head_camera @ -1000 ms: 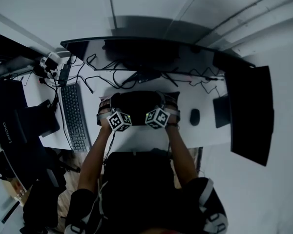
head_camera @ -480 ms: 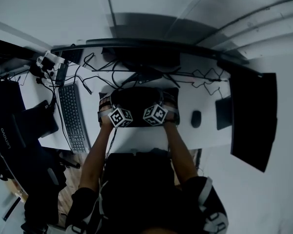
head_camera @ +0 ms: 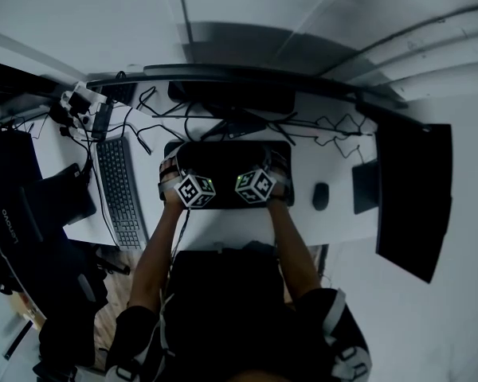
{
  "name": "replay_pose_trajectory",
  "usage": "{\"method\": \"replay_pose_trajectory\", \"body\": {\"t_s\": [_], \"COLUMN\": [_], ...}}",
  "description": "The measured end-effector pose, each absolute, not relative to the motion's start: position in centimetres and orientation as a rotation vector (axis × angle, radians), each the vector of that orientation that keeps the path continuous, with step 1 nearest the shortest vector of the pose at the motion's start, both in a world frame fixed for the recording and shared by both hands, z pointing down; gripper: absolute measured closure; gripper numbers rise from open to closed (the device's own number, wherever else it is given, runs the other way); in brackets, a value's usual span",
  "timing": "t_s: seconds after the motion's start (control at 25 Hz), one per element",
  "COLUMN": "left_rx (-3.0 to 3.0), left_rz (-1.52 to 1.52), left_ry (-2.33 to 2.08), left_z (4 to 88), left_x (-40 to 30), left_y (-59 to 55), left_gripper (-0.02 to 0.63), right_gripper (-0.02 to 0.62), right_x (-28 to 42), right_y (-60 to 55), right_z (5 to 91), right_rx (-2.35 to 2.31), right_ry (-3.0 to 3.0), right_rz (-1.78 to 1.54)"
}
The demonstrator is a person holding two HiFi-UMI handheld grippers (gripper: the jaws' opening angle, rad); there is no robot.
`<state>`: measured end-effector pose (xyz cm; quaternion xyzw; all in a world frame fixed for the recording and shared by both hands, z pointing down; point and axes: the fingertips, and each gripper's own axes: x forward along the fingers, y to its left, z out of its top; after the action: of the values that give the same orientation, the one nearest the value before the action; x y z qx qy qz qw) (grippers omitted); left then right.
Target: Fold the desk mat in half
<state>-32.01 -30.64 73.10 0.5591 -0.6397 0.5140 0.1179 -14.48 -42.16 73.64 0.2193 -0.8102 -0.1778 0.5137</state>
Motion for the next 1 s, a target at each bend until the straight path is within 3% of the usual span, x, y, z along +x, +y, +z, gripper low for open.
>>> {"method": "replay_pose_trajectory", "body": {"t_s": [0.24,0.48,0.6,0.8,1.0], "left_rx": [1.654,1.729,1.82,1.882,1.923], "left_rz": [1.376,1.136,0.877,0.521,0.394], "left_ry": [-1.925,-2.029,-2.055,-2.097,-2.201], "left_z": [70.2,64.9,61.5,53.8,47.1], "left_x": [-31.8,-30.5,-29.0,-27.4,-26.5], "left_y": [-29.8,-28.7,-28.1,-26.5,-23.8], "left_gripper": [0.46,0.551,0.598,0.6,0.6], "right_gripper": [0.538,0.538,0.538,0.538,0.559], "right_x": [-13.8,-13.3,-12.9,-11.8,-9.4], "right_y": [-41.5,-40.1,-39.2,-36.8,-34.0], "right_z": [70.9,65.0,61.2,54.8,49.4], "right_rx": [0.646,0.775,0.832,0.923,1.022], "right_ry": [-2.035,-2.195,-2.277,-2.437,-2.542], "right_rz": [-0.255,0.01,0.093,0.202,0.21]}}
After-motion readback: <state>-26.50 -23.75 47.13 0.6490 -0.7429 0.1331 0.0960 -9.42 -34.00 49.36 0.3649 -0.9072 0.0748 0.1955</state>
